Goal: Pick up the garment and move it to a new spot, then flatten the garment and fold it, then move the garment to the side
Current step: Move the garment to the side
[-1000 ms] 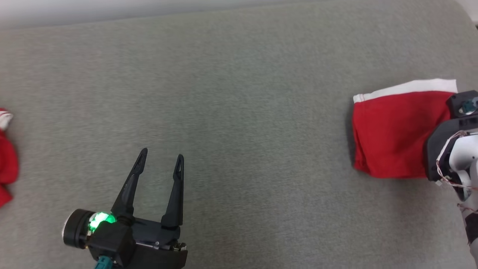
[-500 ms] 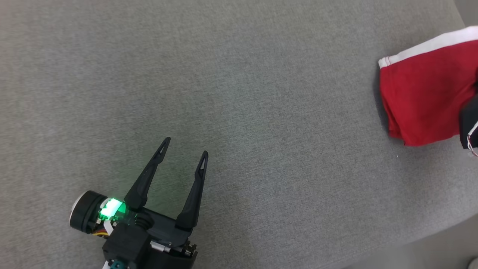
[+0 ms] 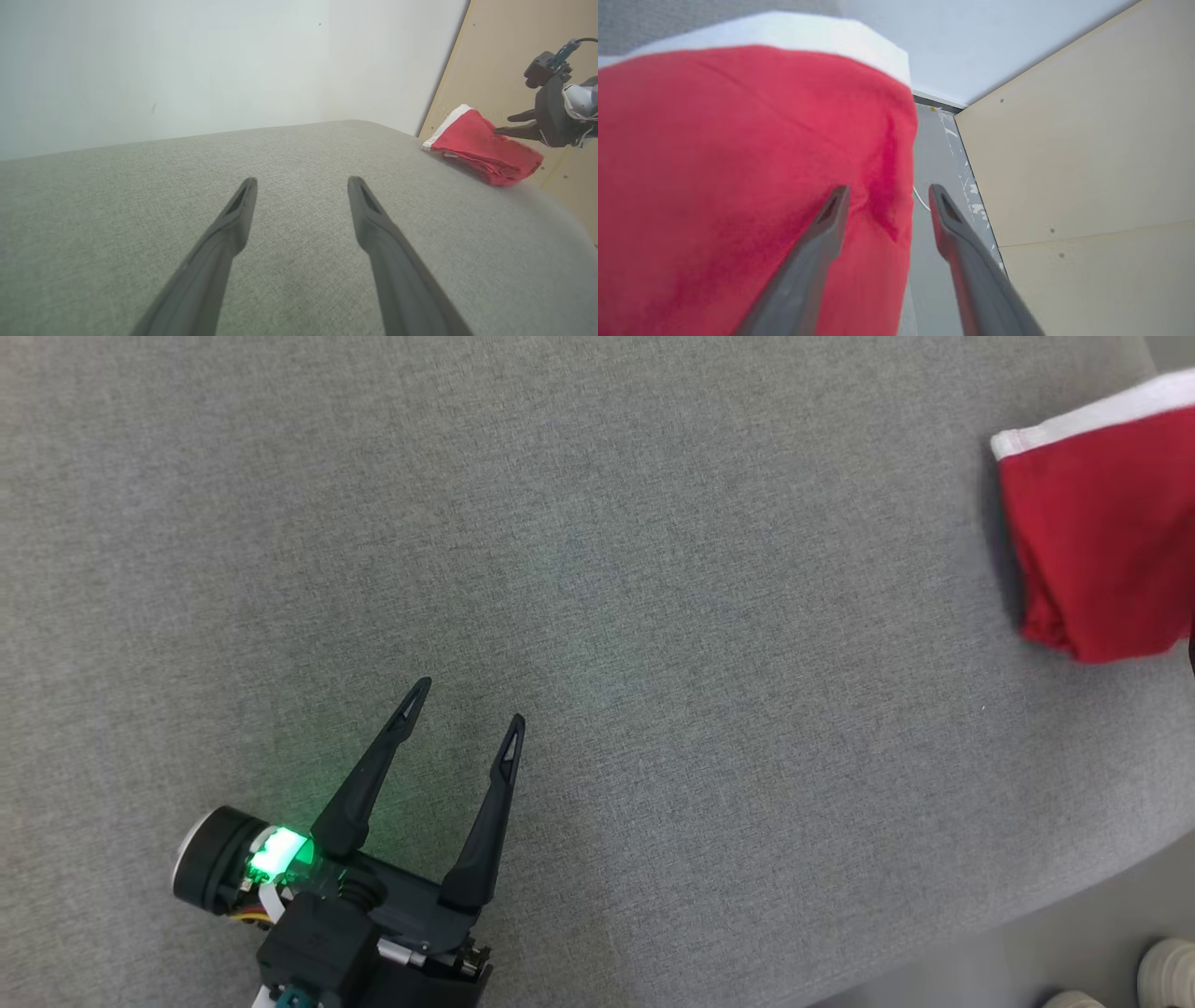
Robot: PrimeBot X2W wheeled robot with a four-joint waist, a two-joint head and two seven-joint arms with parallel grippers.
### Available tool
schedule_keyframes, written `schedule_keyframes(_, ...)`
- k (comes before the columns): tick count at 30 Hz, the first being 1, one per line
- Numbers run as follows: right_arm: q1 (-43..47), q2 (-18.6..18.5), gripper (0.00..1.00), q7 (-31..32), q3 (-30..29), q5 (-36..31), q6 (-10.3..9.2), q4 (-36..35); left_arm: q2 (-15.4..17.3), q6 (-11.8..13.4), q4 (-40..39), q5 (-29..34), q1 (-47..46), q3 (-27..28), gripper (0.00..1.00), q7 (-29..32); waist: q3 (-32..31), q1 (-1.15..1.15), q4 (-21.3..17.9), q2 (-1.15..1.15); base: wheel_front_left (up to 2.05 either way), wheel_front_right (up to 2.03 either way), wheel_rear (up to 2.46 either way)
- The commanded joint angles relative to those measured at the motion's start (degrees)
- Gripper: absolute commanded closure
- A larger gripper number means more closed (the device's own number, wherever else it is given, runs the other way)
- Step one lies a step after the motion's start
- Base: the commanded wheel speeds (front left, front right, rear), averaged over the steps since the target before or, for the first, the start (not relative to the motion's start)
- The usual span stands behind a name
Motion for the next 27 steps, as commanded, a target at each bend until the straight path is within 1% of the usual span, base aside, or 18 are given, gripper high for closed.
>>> schedule_keyframes(1,-0.32,0.34,0.00,-0.85,-0.30,-0.42,-0.16,0.12,-0.22,-0.21,0.08,-0.14,-0.75,-0.08,0.00,-0.18,-0.58,-0.01,0.40,-0.01,0.00,0.00,0.00)
schedule_keyframes(2,-0.23,0.43,0.00,-2.39,-0.38,-1.26,-0.16,0.28,-0.45,-0.13,0.21,-0.37,-0.80,-0.06,0.00,-0.18,-1.12,-0.01,0.61,-0.01,0.00,0.00,0.00)
schedule_keyframes(6,0.26,1.38,0.00,-6.97,-0.12,-0.95,-0.16,1.78,-1.53,0.30,0.76,-1.34,-0.64,0.13,0.00,-0.18,-3.82,-0.01,1.91,-0.01,0.00,0.00,0.00)
schedule_keyframes(7,0.84,1.46,0.00,-9.33,1.21,-0.50,-0.16,2.53,-2.13,0.53,1.26,-2.03,-0.17,0.58,0.00,-0.18,-5.68,-0.01,2.86,-0.01,0.00,0.00,0.00)
schedule_keyframes(10,2.27,2.41,0.00,-12.02,3.45,0.59,-0.16,3.12,-3.00,1.11,2.07,-2.75,1.44,1.72,0.00,-0.17,-9.27,-0.01,4.44,-0.01,0.00,0.00,0.00)
schedule_keyframes(13,4.58,3.70,0.00,-14.25,5.17,3.58,-0.16,2.52,-3.69,1.62,3.13,-3.64,3.19,3.48,0.00,-0.18,-13.44,-0.01,6.24,-0.01,0.00,0.00,0.00)
schedule_keyframes(18,11.13,5.93,0.00,-16.26,7.26,10.34,-0.16,-1.72,-4.56,2.99,5.14,-4.58,7.19,7.23,0.00,-0.18,-20.29,-0.01,9.25,-0.01,0.00,0.00,0.00)
schedule_keyframes(24,22.29,7.79,0.00,-16.78,10.40,16.51,-0.16,-10.56,-5.17,3.99,9.62,-4.17,12.19,11.44,0.00,-0.17,-27.58,-0.01,11.99,-0.01,0.00,0.00,0.00)
schedule_keyframes(27,28.23,8.63,0.00,-17.16,10.42,18.69,-0.16,-14.97,-5.57,4.02,11.96,-4.51,13.93,12.68,0.00,-0.17,-30.64,-0.01,13.38,-0.01,0.00,0.00,0.00)
